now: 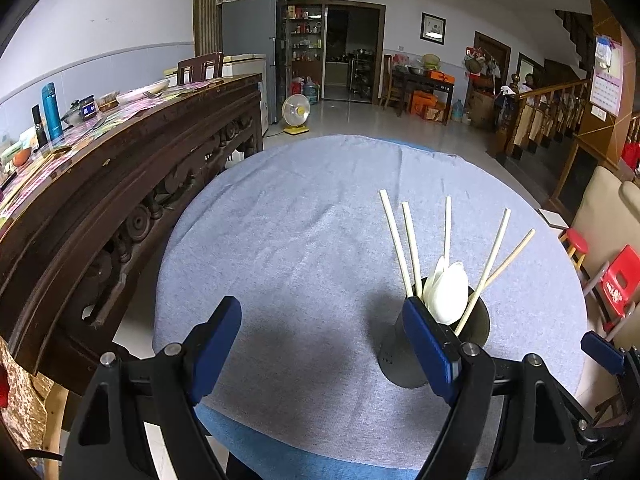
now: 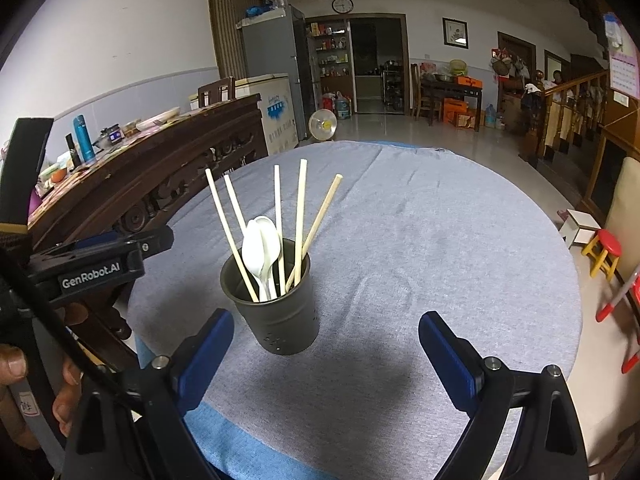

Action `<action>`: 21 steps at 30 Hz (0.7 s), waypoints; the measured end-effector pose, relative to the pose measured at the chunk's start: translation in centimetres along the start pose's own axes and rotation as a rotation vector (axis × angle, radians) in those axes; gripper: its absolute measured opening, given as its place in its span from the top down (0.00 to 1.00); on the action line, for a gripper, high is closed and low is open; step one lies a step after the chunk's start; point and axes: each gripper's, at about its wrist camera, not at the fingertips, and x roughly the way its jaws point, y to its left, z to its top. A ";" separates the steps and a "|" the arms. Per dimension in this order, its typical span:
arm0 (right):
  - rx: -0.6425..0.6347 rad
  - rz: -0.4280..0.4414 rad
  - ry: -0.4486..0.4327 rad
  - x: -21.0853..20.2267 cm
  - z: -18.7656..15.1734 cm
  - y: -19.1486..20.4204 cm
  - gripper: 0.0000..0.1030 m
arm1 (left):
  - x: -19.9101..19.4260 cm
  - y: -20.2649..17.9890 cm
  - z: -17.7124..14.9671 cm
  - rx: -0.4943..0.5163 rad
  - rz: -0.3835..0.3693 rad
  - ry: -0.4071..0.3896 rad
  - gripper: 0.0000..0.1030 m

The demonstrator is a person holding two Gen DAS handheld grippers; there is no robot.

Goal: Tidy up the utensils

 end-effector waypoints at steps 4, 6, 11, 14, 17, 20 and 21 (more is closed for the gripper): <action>0.005 0.011 0.016 0.5 -0.2 -0.1 0.07 | 0.2 -0.1 -0.1 0.003 -0.004 0.014 0.19; 0.005 0.015 0.019 0.6 -0.2 0.0 0.07 | 0.3 -0.2 -0.1 0.010 -0.005 0.019 0.19; 0.002 0.021 0.031 0.9 -0.1 0.0 0.07 | 0.7 -0.5 -0.1 0.020 -0.010 0.030 0.19; -0.004 0.021 0.032 1.1 0.0 0.0 0.07 | 0.8 -0.4 -0.1 0.022 -0.007 0.033 0.19; -0.011 0.026 0.033 1.3 0.2 0.3 0.07 | 1.1 -0.2 0.0 0.017 -0.009 0.040 0.19; -0.029 0.035 0.031 1.4 0.2 0.7 0.07 | 1.3 0.0 0.0 0.012 -0.008 0.047 0.19; -0.037 0.035 0.031 1.5 0.2 0.8 0.07 | 1.4 0.1 0.0 0.010 -0.011 0.050 0.19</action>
